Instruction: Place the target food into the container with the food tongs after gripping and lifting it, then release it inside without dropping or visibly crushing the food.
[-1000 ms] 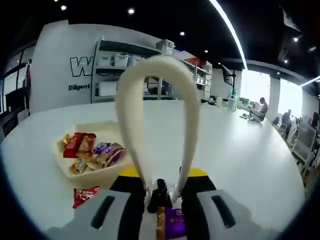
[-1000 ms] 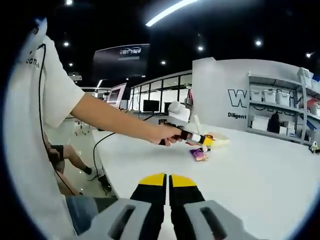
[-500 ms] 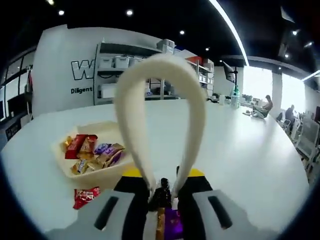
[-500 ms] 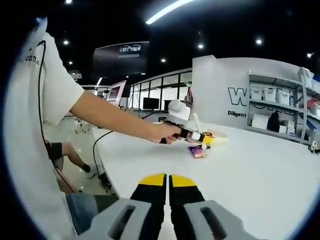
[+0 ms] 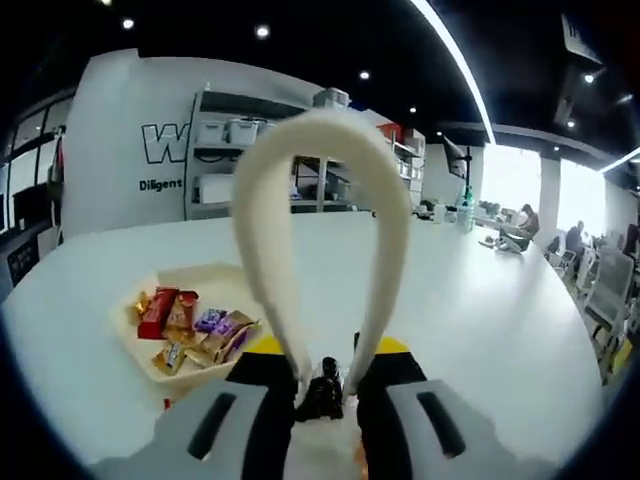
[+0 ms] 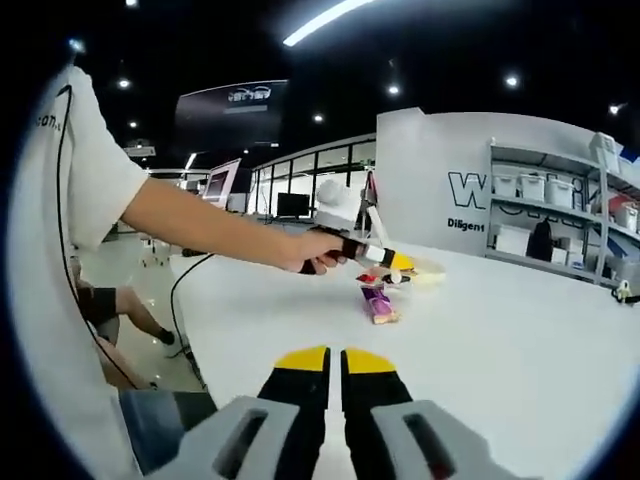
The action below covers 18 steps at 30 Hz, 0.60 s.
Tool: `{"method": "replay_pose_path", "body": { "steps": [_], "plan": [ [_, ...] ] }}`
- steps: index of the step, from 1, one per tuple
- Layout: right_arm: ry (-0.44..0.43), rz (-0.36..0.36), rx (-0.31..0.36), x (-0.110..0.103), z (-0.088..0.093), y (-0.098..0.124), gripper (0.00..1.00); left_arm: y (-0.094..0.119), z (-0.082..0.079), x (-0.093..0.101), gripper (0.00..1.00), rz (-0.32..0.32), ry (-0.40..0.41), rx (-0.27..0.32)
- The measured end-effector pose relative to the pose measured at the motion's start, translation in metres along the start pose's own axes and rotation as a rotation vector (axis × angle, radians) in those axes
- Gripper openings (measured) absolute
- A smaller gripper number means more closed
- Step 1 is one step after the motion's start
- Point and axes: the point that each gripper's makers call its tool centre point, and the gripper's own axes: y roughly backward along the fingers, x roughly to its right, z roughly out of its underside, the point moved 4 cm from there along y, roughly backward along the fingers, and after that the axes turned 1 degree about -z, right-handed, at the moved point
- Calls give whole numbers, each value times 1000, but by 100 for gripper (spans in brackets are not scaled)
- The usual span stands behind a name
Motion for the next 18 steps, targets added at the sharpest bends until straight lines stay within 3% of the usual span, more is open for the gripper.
{"method": "replay_pose_path", "body": {
  "steps": [3,7,12,16,18],
  "plan": [
    [-14,7,4,5,-1,-3,7,-2,2,-3,20,-1,7,-8],
    [-23,18,-1,8,-1,-4,13,-4,16,-3,20,0,-6,-43],
    [-29,35,-10,12,3,-5,21,-1,13,0,20,3,4,-25],
    [-52,64,0,16,3,-6,37,1,10,-3,21,3,42,-13],
    [-59,82,6,19,3,-6,46,0,11,-4,21,-3,22,-19]
  ]
}}
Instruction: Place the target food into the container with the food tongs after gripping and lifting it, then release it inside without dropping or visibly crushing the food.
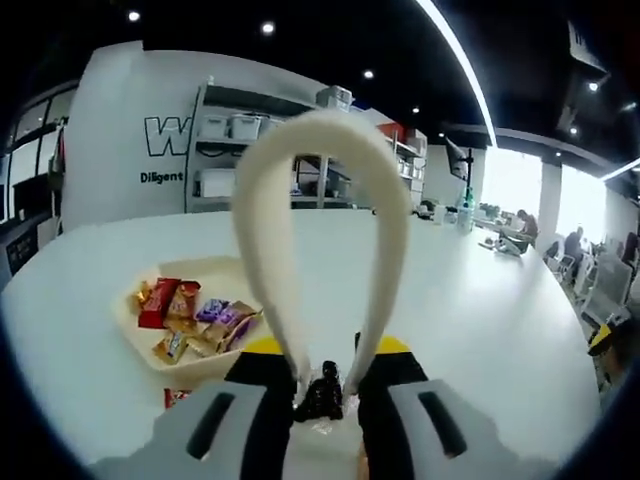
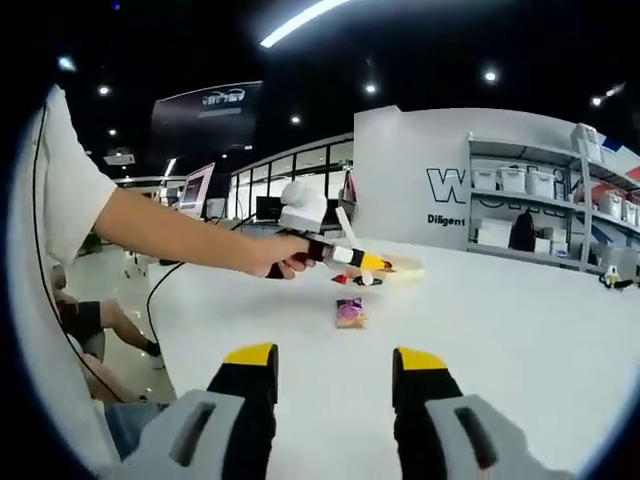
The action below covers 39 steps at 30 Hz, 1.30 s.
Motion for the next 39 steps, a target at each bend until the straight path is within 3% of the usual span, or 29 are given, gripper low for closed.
{"method": "replay_pose_path", "body": {
  "steps": [4,11,24,30,33,39],
  "plan": [
    [-20,9,9,1,1,0,57,1,2,0,21,5,5,-8],
    [-6,6,-15,3,7,1,54,2,4,0,20,12,31,-22],
    [3,33,-11,11,8,-2,64,12,-20,-2,20,22,38,19],
    [0,37,7,10,4,-3,78,12,-26,-3,20,22,4,18],
    [-21,39,26,10,2,-4,85,11,-29,-4,20,30,32,22],
    [-7,39,17,10,3,-5,90,8,-40,-8,20,34,57,36]
  ]
}}
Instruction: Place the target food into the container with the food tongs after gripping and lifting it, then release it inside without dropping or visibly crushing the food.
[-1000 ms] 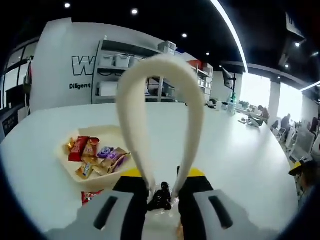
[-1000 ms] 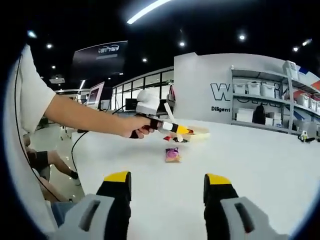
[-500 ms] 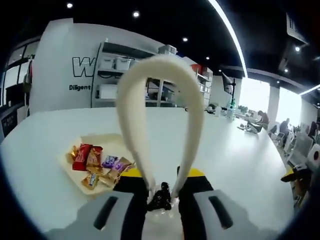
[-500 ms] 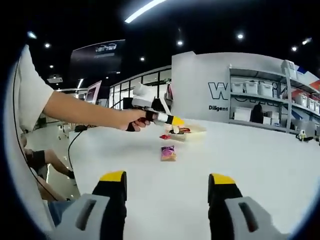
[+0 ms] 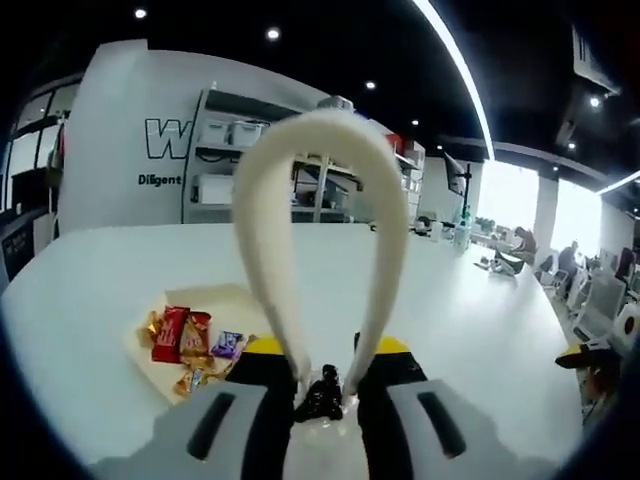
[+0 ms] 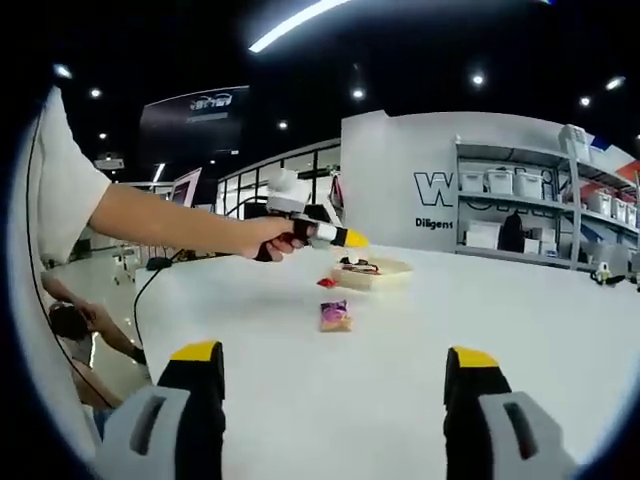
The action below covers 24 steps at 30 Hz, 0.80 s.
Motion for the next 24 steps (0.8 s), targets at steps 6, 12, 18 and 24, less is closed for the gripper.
{"method": "replay_pose_path", "body": {
  "steps": [6,12,18,24],
  "plan": [
    [12,2,-9,1,1,-2,96,-4,-11,-10,20,-9,-13,13],
    [2,12,4,6,-1,-1,99,-8,-17,-26,20,-40,0,25],
    [-6,25,3,12,-2,1,99,-15,-20,-42,20,-70,-2,18],
    [-6,40,1,17,-3,3,98,-25,-10,-59,20,-113,10,2]
  ]
}}
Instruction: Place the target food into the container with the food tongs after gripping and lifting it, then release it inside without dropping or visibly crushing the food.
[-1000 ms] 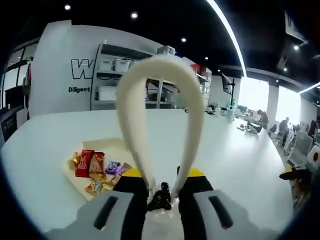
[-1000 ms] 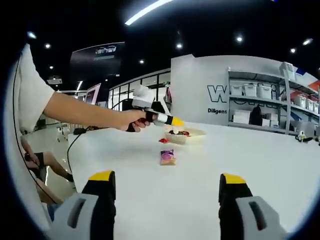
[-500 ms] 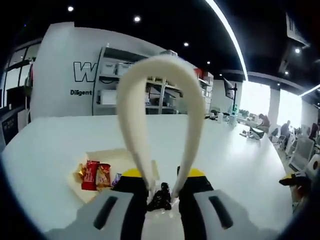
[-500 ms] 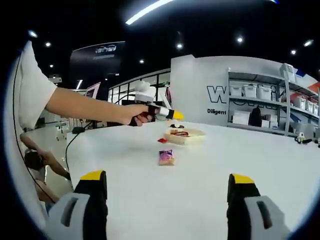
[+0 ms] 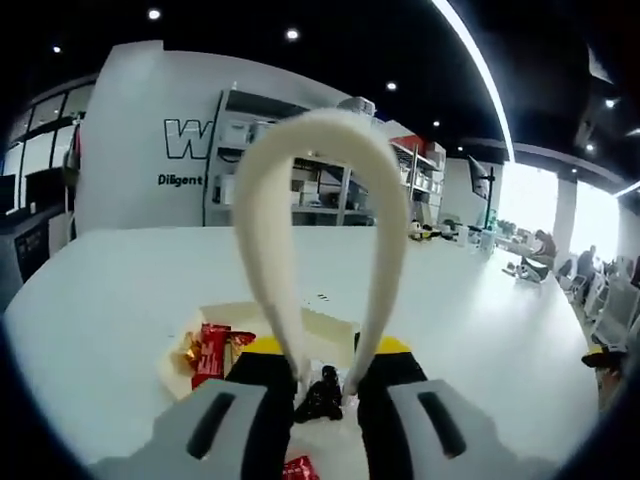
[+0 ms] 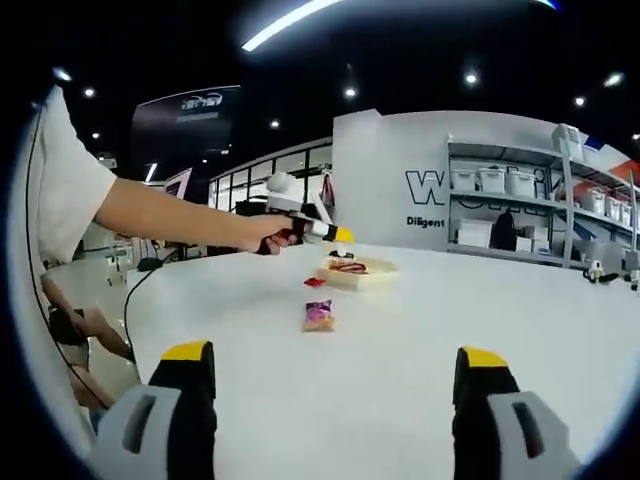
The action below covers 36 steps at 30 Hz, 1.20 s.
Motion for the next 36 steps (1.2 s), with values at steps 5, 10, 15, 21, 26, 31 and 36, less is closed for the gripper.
{"method": "replay_pose_path", "body": {
  "steps": [5,10,15,21,26,31,36],
  "plan": [
    [4,18,12,6,-5,2,97,-9,9,-3,20,0,1,-18],
    [18,42,12,12,-8,1,95,-15,12,-7,21,-10,-2,-13],
    [10,46,14,14,-9,0,94,-24,18,-8,21,-10,-35,-29],
    [16,61,4,17,-8,1,92,-31,21,-13,21,-18,-45,-26],
    [13,74,-4,20,-8,4,92,-36,21,-15,21,-26,-63,-16],
    [10,81,-11,20,-7,7,91,-41,20,-17,23,-38,-76,-4],
    [7,88,-8,20,-9,10,90,-36,14,-17,27,-39,-77,37]
  ]
}}
